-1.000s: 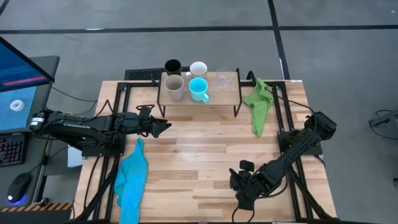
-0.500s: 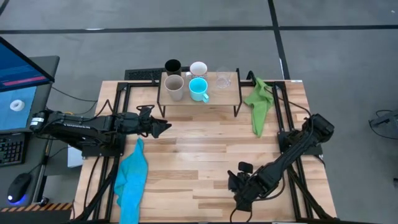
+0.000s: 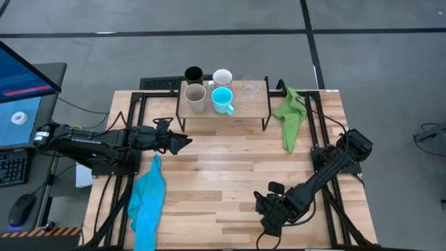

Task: Stack small to large cups/mugs on shelf
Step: Put the transparent mug on the shelf

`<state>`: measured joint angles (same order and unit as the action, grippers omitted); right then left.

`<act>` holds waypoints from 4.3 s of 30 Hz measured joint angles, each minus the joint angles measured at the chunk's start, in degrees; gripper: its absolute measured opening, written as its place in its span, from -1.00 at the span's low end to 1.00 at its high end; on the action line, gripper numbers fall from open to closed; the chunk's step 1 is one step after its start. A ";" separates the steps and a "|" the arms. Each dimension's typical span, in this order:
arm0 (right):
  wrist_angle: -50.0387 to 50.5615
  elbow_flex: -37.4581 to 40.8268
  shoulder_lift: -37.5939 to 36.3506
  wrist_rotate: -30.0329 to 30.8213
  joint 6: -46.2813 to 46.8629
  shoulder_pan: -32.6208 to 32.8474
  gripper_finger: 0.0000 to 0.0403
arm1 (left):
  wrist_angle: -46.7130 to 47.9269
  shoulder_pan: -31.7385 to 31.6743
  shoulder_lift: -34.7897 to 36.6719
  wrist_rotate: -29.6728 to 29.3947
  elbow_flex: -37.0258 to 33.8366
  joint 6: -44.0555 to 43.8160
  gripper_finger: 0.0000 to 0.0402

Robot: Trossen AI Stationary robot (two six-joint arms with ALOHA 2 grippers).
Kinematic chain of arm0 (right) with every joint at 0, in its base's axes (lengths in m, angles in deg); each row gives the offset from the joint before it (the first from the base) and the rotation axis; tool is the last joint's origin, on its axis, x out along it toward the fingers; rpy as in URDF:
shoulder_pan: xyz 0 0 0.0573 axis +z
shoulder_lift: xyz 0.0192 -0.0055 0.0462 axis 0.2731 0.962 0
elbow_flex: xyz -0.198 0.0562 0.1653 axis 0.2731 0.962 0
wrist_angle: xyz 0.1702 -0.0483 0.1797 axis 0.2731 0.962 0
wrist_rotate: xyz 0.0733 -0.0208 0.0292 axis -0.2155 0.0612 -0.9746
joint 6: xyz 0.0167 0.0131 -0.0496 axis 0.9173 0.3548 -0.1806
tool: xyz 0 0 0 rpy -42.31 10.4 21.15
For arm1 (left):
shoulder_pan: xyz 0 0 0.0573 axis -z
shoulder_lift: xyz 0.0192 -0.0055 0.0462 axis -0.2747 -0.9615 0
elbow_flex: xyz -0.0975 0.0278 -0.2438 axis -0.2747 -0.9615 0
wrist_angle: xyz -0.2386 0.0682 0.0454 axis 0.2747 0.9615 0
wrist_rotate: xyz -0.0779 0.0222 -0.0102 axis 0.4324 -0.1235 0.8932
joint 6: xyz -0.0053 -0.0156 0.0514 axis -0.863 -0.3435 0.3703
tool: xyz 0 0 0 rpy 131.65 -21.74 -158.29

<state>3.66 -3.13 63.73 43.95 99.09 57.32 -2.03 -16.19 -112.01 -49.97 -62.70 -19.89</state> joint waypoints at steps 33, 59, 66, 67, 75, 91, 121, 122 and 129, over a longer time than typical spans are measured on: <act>1.75 -2.23 -5.86 -1.26 2.30 -0.74 -0.96 | -0.04 0.01 0.01 0.01 0.00 -1.03 0.30; -17.06 -2.45 -38.81 39.17 -19.27 2.06 -0.98 | -0.49 -0.01 0.01 -0.04 0.00 -1.63 0.30; -31.77 -2.43 -41.51 39.10 -38.81 3.10 -0.98 | -0.48 -0.46 0.00 -0.35 0.00 -2.47 0.30; -32.50 -2.43 -41.74 39.08 -40.16 3.10 -0.98 | -0.48 -0.59 0.00 -0.35 0.00 -2.50 0.30; -31.49 -2.45 -43.87 38.76 -44.17 -3.06 -0.98 | -0.48 -1.34 0.01 -0.07 0.00 -3.32 0.30; 14.98 -22.37 -29.17 12.23 -38.12 -39.79 -0.97 | -0.46 -1.36 0.01 0.02 0.00 -6.35 0.30; 24.80 -31.85 0.09 6.97 -32.35 -55.80 -0.96 | -0.45 -1.36 0.01 -0.09 0.00 -8.00 0.30; 25.50 -32.20 0.67 6.95 -32.35 -55.98 -0.96 | -0.45 -1.36 0.01 -0.07 0.00 -8.00 0.30; 25.58 -32.81 1.68 7.29 -32.96 -56.56 -0.96 | -0.45 -1.36 0.01 -0.04 0.00 -8.22 0.30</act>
<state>29.25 -35.94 65.41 51.24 66.13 0.77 -2.49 -17.55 -112.00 -50.01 -62.70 -28.11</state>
